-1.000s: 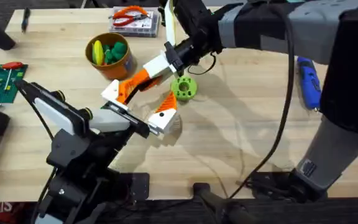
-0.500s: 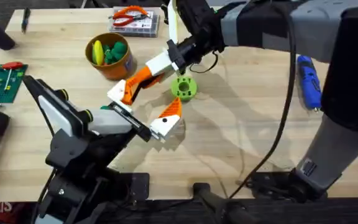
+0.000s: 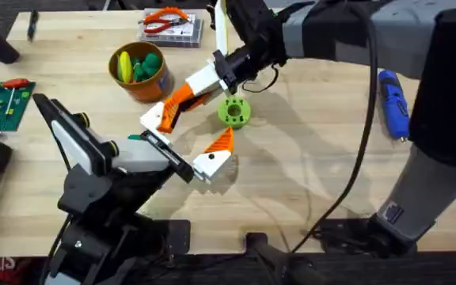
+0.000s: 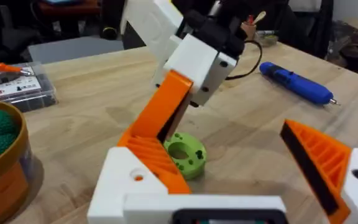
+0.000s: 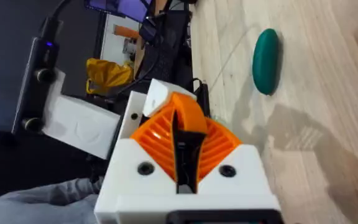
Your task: Pick up the gripper from the table and insert it into the empty holder that is missing its gripper. Then pick up a screw, insert it into the mounting hole, and use the screwdriver to tighten it. Finally, clean up the table by picking up the vegetable and placing it into the bucket.
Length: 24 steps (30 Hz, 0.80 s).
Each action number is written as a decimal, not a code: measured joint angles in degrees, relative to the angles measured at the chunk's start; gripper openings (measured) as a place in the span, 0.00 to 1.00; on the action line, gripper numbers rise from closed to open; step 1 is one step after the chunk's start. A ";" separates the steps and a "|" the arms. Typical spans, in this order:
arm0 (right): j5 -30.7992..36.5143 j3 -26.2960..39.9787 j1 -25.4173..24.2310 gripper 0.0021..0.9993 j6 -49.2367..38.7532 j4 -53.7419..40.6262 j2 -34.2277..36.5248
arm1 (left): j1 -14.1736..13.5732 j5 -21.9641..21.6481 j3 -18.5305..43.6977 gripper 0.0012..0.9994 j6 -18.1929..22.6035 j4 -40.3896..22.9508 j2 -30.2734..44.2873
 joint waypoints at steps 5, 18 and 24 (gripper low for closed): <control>0.11 0.00 0.00 0.17 -0.02 -0.03 0.00 | 0.00 0.07 0.02 0.98 0.06 0.00 0.00; -6.27 0.00 0.48 0.52 -0.84 -0.29 0.00 | -1.33 9.95 0.00 0.98 0.46 0.26 0.00; -8.02 -0.02 -1.42 0.76 -1.12 -1.65 0.00 | -1.33 11.67 0.00 0.98 0.43 0.22 0.00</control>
